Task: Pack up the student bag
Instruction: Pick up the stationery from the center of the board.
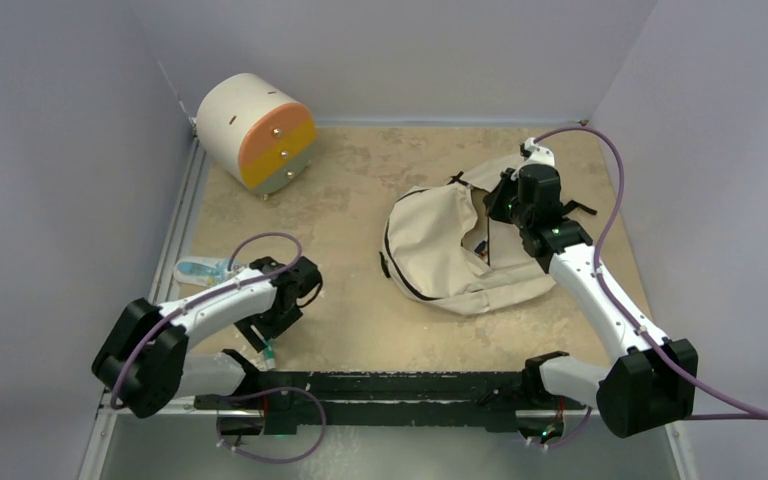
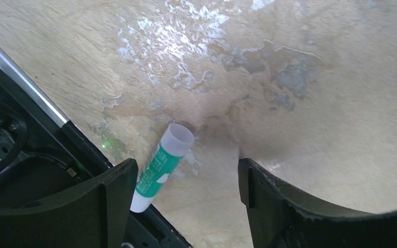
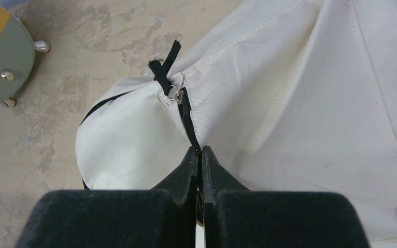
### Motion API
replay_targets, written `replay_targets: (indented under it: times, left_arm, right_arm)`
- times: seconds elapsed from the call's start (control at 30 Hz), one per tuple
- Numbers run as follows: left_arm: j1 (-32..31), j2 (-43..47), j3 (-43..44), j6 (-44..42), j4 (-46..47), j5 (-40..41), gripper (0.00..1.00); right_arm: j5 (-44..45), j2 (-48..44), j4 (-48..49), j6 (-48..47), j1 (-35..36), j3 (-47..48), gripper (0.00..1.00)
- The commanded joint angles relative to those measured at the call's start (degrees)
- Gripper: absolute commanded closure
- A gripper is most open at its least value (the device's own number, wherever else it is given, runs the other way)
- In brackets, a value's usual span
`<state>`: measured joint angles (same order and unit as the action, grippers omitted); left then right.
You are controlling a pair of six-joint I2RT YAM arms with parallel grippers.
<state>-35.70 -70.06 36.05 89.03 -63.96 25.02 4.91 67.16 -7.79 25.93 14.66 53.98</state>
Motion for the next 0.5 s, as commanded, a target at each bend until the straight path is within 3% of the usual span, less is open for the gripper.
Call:
replay_targets:
  times: [0.0, 0.47]
  left_arm:
    - [0.5, -5.7, 3.1, 2.0, -2.0, 2.6, 0.30]
    - [2.1, -0.4, -4.5, -3.7, 10.8, -4.2, 0.39]
  right_arm:
    - [-1.9, -0.7, 3.5, 0.8, 0.2, 1.1, 1.00]
    - [-1.7, -0.6, 3.1, 0.5, 0.2, 2.1, 1.00]
